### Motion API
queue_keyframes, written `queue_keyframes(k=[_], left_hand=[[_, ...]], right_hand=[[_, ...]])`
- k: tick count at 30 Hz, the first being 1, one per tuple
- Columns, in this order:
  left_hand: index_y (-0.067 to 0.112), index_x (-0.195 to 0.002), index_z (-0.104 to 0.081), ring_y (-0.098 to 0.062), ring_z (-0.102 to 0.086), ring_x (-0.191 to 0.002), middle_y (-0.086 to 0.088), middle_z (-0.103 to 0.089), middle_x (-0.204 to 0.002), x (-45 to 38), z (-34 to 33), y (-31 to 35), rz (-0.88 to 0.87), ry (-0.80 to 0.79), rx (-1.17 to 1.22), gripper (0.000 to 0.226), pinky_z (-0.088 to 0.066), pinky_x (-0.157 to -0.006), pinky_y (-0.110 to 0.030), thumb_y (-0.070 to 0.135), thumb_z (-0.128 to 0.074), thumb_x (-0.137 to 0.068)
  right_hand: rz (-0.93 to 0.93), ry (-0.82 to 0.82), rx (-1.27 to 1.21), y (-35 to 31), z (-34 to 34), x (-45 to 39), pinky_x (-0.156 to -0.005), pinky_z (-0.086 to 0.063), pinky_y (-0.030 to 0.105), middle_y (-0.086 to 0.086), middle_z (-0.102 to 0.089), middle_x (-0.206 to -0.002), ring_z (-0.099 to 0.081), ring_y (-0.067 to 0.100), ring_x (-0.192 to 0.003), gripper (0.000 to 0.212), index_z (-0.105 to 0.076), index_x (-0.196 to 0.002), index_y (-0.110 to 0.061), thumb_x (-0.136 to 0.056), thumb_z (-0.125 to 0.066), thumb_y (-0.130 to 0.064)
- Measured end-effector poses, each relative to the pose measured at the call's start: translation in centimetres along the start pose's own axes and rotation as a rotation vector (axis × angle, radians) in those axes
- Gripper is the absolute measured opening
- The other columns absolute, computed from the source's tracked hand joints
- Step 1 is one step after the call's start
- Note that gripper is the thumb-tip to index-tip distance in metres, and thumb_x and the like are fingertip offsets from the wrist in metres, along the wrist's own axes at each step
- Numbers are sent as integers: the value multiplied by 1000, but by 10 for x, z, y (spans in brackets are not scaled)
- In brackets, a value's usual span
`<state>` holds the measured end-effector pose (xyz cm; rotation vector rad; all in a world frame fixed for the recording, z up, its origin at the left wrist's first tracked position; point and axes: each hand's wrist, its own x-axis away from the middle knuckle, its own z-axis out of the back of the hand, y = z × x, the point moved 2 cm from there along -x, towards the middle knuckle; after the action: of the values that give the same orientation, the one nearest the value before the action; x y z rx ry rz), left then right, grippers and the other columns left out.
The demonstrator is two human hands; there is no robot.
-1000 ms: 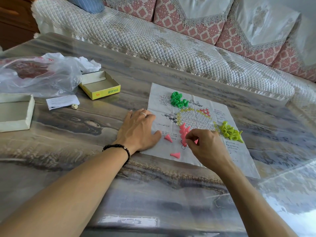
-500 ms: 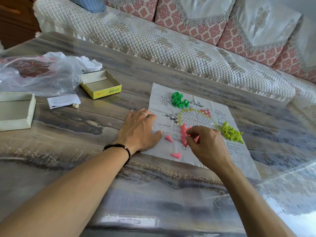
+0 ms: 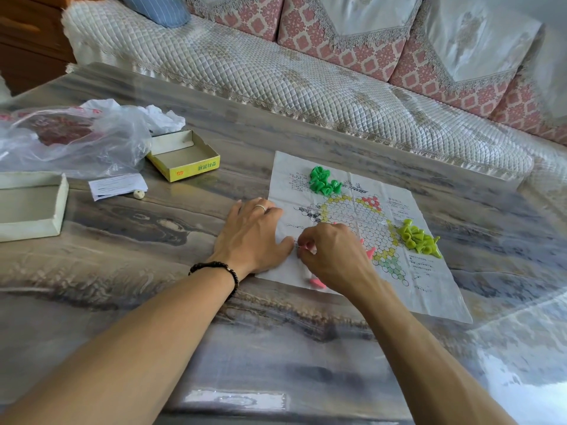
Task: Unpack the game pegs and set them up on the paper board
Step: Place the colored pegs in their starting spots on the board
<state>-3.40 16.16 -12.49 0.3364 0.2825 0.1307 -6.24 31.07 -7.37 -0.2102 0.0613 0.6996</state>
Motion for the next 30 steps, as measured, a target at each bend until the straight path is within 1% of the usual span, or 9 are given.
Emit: queue_keyframes(k=[4, 6, 8, 11, 14, 20, 24, 26, 30], left_hand=[[21, -132, -50, -20, -31, -137, 1, -45, -143, 0, 1, 2, 3, -8, 2, 62, -18, -116, -45, 59, -42, -84], [20, -135, -49, -20, -30, -138, 0, -44, -145, 1, 2, 2, 2, -12, 5, 61, -17, -117, -45, 57, -43, -86], [20, -137, -47, -20, -29, -139, 0, -43, -146, 1, 3, 3, 3, -17, 7, 62, -16, -117, -45, 55, -43, -86], [20, -138, -46, -19, -28, -140, 0, -42, -147, 1, 3, 3, 6, -31, 10, 63, -14, -118, -44, 55, -44, -86], [20, -136, -48, -18, -28, -138, 0, -42, -146, 2, 4, 3, -3, -26, 17, 60, -13, -117, -43, 54, -44, -86], [19, -132, -52, -20, -33, -136, -1, -45, -144, 1, 5, 2, 2, -28, 21, 66, -17, -116, -43, 59, -38, -81], [19, -130, -52, -21, -34, -135, -2, -46, -143, 1, 5, 2, -2, -23, 6, 62, -18, -116, -44, 58, -42, -84], [19, -131, -52, -21, -33, -135, -1, -45, -144, 1, 5, 2, -1, -23, 5, 62, -17, -116, -44, 58, -43, -84], [19, -131, -52, -20, -34, -135, -1, -46, -143, 1, 4, 2, 0, -22, 7, 65, -19, -116, -44, 59, -40, -82]], right_hand=[[0, 82, -105, 2, 9, 4, -70, -56, 38, 1, -74, -88, -68, 21, -79, 16, -72, -94, -19, -88, -57, -18], [-23, 133, -169, 6, 18, 6, -67, -56, 37, 0, -73, -85, -67, 17, -71, 14, -70, -96, -17, -90, -57, -17], [-39, 133, -196, 10, 27, 9, -60, -54, 29, -1, -71, -83, -61, 9, -61, 12, -67, -97, -16, -92, -56, -17], [-66, 114, -218, 20, 37, 16, -50, -39, 10, -7, -68, -75, -58, 1, -56, 9, -59, -101, -18, -92, -58, -20], [-139, 106, -268, 32, 42, 26, -51, -40, 8, -8, -66, -69, -56, -5, -56, 14, -52, -96, -20, -89, -63, -21], [-181, 92, -183, 53, 46, 41, -54, -40, 8, -12, -62, -65, -56, 0, -59, 2, -67, -81, -19, -83, -67, -20], [-152, 67, -125, 55, 43, 44, -55, -41, 9, -11, -63, -64, -54, 0, -55, 8, -71, -78, -16, -83, -65, -14], [-119, 32, -86, 53, 38, 44, -54, -41, 12, -8, -65, -65, -55, 2, -56, 8, -71, -78, -16, -84, -66, -16], [-103, -19, -44, 50, 30, 42, -62, -50, 26, -3, -68, -71, -59, 9, -63, 5, -70, -81, -13, -84, -66, -14]])
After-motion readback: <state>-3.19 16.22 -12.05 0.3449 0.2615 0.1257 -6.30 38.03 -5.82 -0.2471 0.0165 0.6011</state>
